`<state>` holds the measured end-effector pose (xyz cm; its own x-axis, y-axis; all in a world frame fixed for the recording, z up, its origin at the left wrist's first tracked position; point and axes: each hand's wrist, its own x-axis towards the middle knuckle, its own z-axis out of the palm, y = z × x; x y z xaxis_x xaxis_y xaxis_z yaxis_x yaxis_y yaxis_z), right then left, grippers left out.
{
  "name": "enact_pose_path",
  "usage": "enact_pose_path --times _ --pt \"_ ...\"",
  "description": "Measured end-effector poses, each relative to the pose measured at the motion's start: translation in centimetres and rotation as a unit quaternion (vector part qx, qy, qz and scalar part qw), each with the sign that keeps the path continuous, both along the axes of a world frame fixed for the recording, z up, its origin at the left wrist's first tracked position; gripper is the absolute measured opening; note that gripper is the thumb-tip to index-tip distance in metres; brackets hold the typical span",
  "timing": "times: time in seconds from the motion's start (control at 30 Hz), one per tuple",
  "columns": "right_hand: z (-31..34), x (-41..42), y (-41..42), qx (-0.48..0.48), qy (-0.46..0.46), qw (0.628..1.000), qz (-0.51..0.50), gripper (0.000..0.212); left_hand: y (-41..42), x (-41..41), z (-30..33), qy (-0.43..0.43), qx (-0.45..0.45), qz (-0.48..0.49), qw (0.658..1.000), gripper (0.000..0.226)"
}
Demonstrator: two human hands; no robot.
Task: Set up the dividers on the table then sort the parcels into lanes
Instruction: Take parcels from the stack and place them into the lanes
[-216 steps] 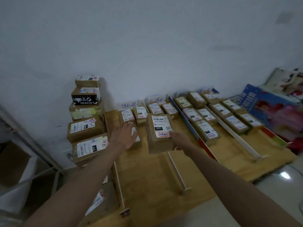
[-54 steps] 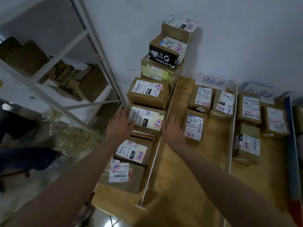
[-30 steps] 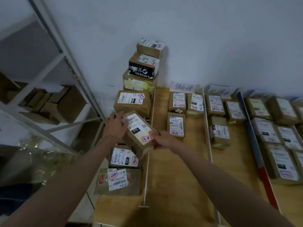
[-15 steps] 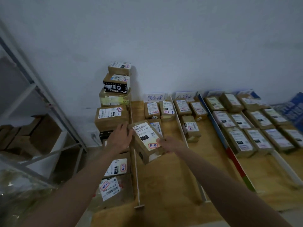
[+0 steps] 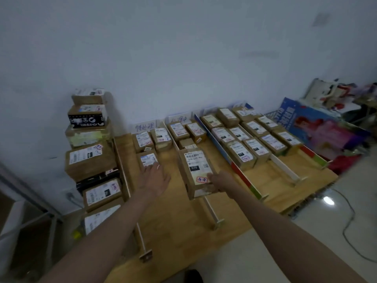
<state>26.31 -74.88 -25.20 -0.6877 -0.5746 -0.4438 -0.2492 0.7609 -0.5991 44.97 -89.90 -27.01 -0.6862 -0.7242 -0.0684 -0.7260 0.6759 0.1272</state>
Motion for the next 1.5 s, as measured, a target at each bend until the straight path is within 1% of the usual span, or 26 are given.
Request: enact_pose_path --times 0.17,0.37,0.5,0.6,0.7,0.83,1.03,1.23,1.5 --pt "1.1 -3.6 5.2 0.034 0.022 0.999 -0.02 0.05 3.5 -5.2 0.4 -0.014 0.001 -0.062 0.998 0.05" --pt "0.8 -9.8 10.6 0.027 0.04 0.997 -0.06 0.054 7.9 -12.5 0.7 -0.014 -0.011 -0.101 0.995 0.052" --pt "0.7 -14.6 14.1 0.023 0.058 0.997 -0.053 0.055 11.3 -18.1 0.2 -0.015 0.009 -0.113 0.993 0.053" --pt "0.5 -18.6 16.8 0.043 0.072 0.996 -0.034 0.056 14.3 -22.4 0.1 -0.014 0.004 -0.12 0.993 0.05" --pt "-0.1 -22.9 19.8 0.035 0.08 0.996 -0.032 0.053 17.1 -26.7 -0.3 -0.001 -0.004 -0.127 0.992 0.045" --pt "-0.1 -28.0 24.2 0.026 0.069 0.996 -0.059 0.049 20.7 -32.1 -1.0 0.003 0.011 -0.132 0.991 0.05" --pt "-1.0 -35.1 29.6 0.036 0.067 0.99 -0.121 0.05 24.7 -39.1 -2.0 0.01 0.021 -0.167 0.986 0.052" --pt "-2.3 -41.9 31.5 0.008 0.044 0.986 -0.163 0.045 26.2 -46.4 -3.2 0.026 0.025 -0.182 0.983 0.044" --pt "-5.2 -52.3 29.3 0.021 0.052 0.99 -0.127 0.044 23.9 -55.7 -6.7 0.053 0.037 -0.151 0.986 0.044"
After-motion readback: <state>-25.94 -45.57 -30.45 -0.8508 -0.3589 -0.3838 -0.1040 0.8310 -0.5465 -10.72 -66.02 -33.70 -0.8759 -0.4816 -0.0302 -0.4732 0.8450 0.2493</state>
